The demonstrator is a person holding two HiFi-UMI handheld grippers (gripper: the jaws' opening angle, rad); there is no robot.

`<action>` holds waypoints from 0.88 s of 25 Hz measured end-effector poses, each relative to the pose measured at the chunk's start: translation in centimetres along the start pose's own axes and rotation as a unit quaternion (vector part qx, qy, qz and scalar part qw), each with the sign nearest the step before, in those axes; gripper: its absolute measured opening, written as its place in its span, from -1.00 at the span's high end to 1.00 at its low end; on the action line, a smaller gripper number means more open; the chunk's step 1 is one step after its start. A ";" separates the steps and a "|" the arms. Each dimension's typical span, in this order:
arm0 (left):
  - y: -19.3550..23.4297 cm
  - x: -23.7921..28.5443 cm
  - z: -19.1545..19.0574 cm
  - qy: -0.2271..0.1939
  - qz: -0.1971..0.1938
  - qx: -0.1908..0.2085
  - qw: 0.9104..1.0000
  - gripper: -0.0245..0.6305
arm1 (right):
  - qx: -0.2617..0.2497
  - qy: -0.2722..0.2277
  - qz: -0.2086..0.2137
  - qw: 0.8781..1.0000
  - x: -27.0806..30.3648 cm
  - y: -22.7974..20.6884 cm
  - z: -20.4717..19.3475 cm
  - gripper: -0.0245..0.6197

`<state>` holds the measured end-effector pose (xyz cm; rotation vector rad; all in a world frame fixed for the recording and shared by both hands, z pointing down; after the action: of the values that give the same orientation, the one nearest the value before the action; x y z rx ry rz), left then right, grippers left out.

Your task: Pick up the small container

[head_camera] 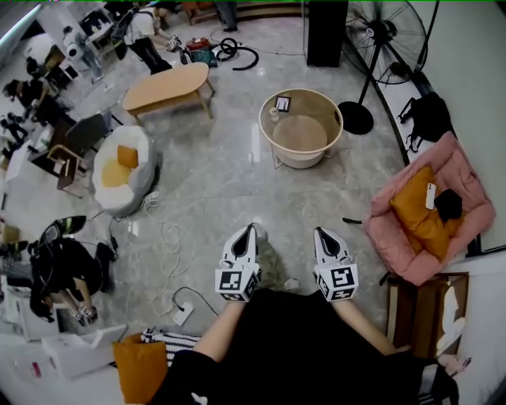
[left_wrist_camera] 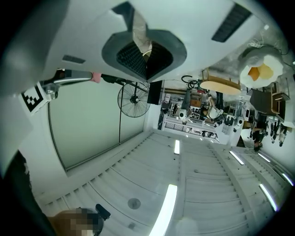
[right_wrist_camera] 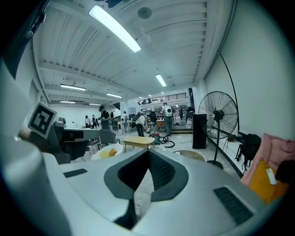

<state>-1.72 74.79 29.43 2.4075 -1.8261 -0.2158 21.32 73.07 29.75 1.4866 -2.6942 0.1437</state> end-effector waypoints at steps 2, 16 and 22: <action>0.2 2.3 -1.1 0.003 -0.002 -0.009 1.000 0.87 | -0.004 0.008 0.001 1.000 1.6 -1.6 -0.7 0.86; 8.7 15.8 -1.6 0.022 -0.016 -0.036 0.999 0.87 | -0.004 0.047 -0.043 0.998 16.6 -9.4 1.7 0.86; 13.9 23.6 -1.2 0.030 -0.025 -0.033 0.999 0.87 | 0.005 0.052 -0.033 0.998 26.4 -10.4 2.8 0.86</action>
<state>-8.44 48.31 31.95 2.3894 -1.7072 -0.2023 16.03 45.01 30.07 1.5254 -2.5641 0.2247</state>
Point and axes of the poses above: the fingertips, and each gripper's own axes: x forward along the fingers, y to its left, z out of its top, the point moved 6 cm from there along -x, backward along the fingers, and after that the axes turned 9 degrees about -y, right-handed, at the moved point
